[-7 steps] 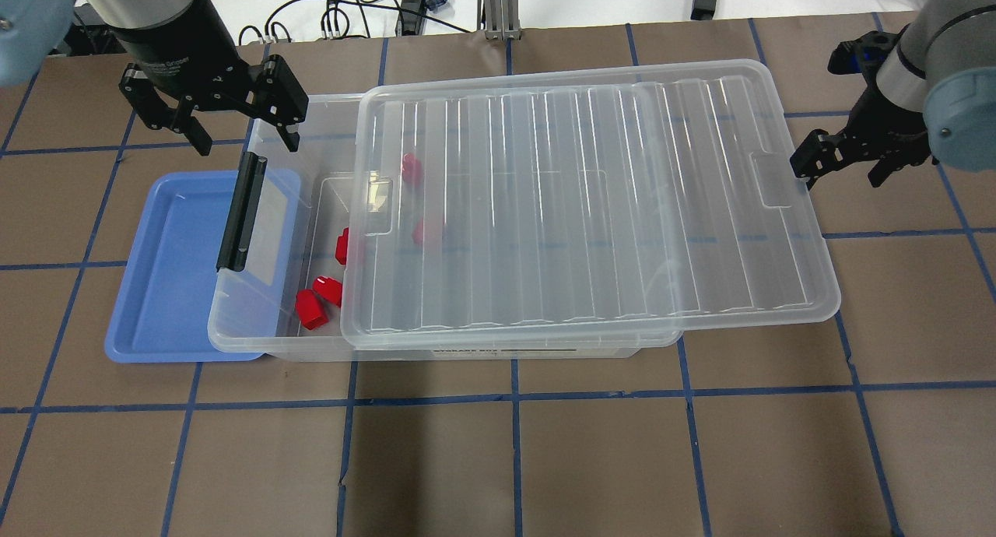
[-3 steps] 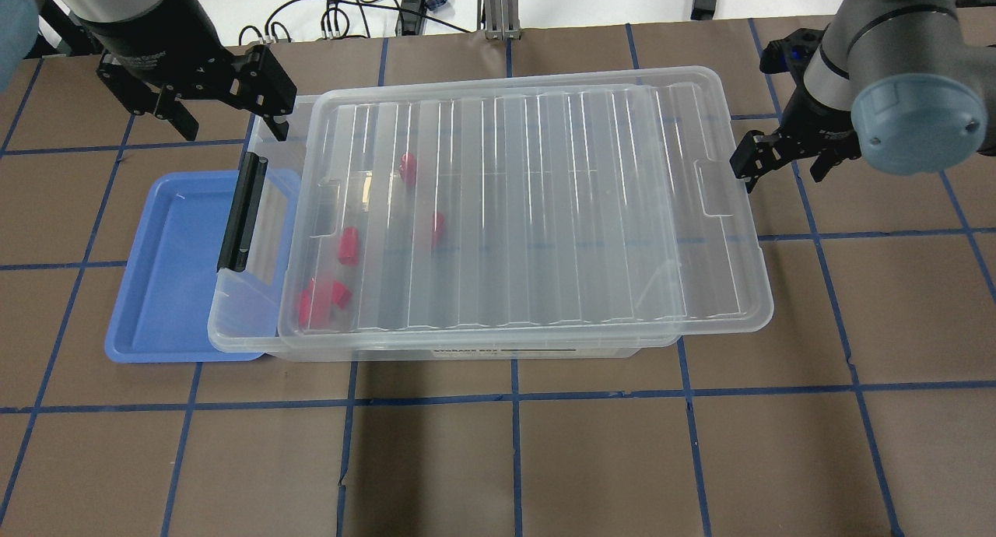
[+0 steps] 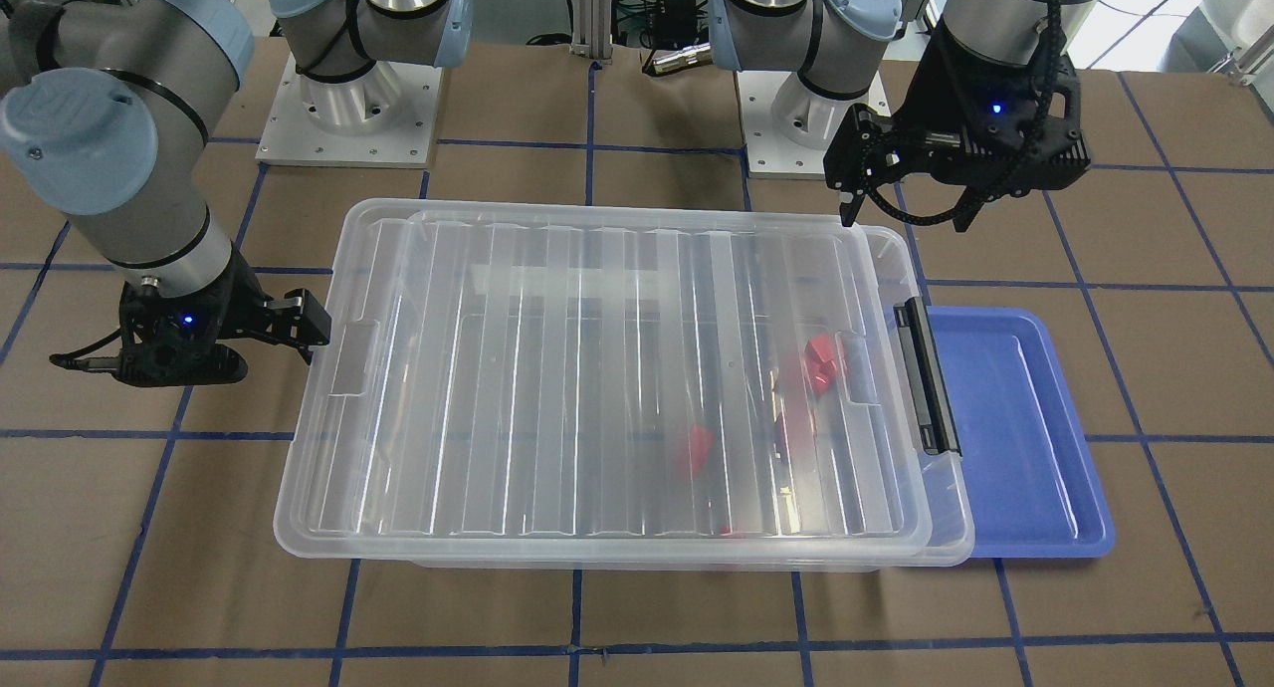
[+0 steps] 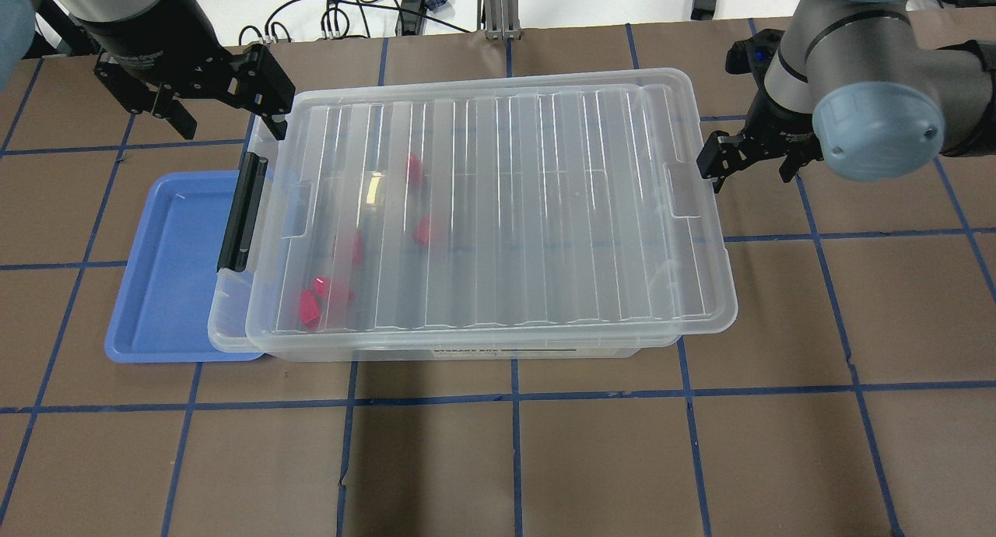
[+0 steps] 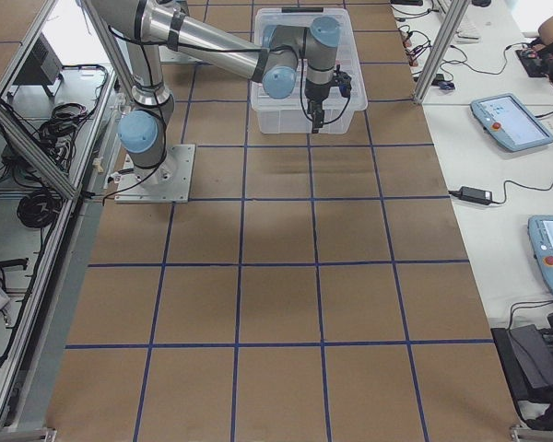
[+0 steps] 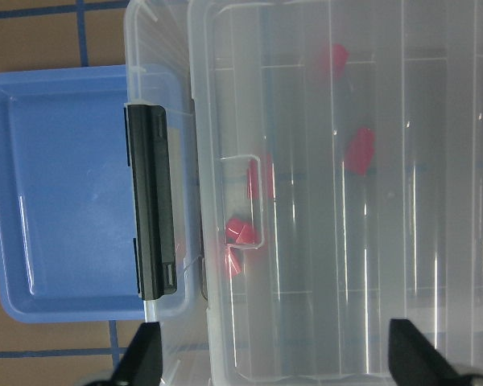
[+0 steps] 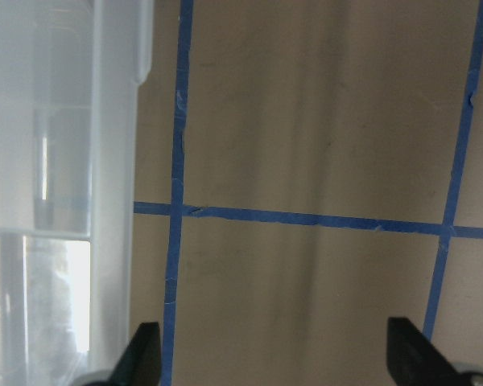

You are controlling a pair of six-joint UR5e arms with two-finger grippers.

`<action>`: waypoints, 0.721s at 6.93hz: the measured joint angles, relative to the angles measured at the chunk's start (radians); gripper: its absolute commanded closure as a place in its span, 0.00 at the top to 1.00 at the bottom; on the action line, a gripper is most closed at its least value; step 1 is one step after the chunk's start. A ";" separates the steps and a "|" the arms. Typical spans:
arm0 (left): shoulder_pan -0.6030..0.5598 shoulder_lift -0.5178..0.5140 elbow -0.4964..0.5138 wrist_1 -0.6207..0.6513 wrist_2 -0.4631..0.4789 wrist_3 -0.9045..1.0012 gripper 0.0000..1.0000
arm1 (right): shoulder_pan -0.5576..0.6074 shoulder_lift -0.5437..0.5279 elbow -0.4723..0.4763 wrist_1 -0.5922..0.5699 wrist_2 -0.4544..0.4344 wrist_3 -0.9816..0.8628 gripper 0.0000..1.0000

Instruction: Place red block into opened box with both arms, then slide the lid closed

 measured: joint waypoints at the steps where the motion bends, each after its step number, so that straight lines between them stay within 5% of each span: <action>1: 0.000 0.002 0.000 0.000 0.000 0.000 1.00 | 0.014 0.000 -0.001 -0.002 0.003 0.020 1.00; 5: 0.000 0.007 0.000 -0.003 0.011 -0.001 1.00 | 0.033 0.006 -0.048 -0.002 0.003 0.027 1.00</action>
